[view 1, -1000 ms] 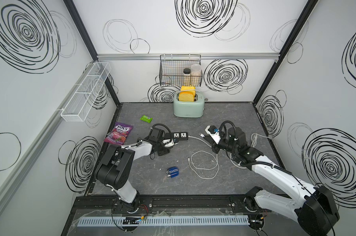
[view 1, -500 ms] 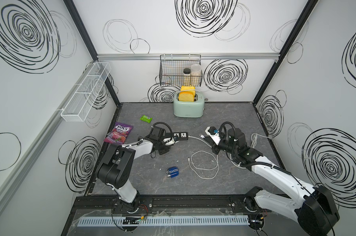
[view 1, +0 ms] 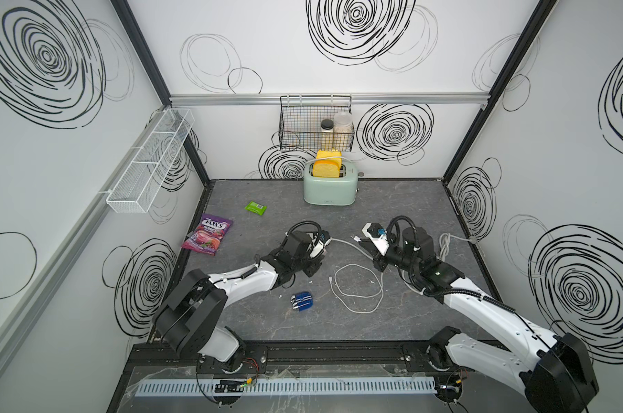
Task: Charge the electric shaver
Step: Place the plug at the center of the board.
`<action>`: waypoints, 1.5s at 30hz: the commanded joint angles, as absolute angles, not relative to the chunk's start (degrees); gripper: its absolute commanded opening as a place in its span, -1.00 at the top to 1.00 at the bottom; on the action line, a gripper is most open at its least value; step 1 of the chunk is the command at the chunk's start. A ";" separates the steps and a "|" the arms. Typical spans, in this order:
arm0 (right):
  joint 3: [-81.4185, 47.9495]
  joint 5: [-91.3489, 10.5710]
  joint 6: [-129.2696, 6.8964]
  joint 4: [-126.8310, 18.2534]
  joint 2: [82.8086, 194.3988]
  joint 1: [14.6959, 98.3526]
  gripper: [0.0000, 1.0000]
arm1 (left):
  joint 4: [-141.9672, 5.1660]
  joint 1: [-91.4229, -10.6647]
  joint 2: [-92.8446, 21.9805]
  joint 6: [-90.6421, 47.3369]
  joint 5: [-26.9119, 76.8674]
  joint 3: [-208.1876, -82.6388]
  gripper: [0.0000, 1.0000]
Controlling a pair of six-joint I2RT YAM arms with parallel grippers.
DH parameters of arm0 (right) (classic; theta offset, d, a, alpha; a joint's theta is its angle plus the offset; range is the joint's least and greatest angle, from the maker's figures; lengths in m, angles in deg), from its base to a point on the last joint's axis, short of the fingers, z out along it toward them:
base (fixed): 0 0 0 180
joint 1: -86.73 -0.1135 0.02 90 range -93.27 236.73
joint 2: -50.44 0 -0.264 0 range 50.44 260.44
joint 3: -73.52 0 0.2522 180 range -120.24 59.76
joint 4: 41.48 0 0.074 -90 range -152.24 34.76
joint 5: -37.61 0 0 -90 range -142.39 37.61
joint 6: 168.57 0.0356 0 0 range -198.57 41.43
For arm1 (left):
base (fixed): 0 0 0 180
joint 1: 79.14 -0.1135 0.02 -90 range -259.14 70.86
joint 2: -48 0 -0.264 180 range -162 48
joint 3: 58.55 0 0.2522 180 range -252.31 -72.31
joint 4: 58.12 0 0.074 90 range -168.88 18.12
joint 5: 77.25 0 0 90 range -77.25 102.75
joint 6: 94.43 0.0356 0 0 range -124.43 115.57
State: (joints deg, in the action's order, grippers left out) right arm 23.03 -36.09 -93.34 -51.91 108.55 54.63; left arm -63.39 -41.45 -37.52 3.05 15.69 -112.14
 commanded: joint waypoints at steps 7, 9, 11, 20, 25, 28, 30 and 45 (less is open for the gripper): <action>23.90 -35.95 -92.67 -49.80 106.74 54.80 1.00 | -56.89 -39.69 -41.14 -7.40 9.01 -108.56 0.48; 24.15 -35.82 -92.46 -49.37 106.52 54.82 1.00 | -55.33 -39.68 -42.12 -7.72 9.03 -107.79 0.44; 24.22 -35.62 -92.28 -49.21 106.52 54.76 1.00 | -54.09 -39.75 -43.46 -8.79 7.68 -107.14 0.44; 24.25 -34.87 -92.77 -48.58 106.34 54.82 1.00 | -48.13 -39.68 -46.99 -9.88 8.34 -104.41 0.19; 24.67 -34.02 -92.79 -47.90 106.51 54.79 1.00 | -44.17 -39.33 -47.10 -9.50 7.57 -101.89 -0.08; 24.60 -34.02 -92.81 -47.70 106.88 54.77 1.00 | -41.89 -38.98 -46.84 -8.59 7.16 -100.52 -0.12; 24.53 -34.11 -92.87 -47.55 107.02 54.82 1.00 | -39.56 -38.89 -46.51 -8.14 7.05 -99.38 -0.13; 24.03 -34.73 -92.92 -47.95 109.43 54.81 1.00 | -29.38 -38.93 -50.33 -6.28 8.12 -98.36 0.02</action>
State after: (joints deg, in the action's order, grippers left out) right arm 23.99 -34.98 -93.12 -49.17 108.79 54.63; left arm -32.49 -39.26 -49.01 -6.83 8.04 -97.76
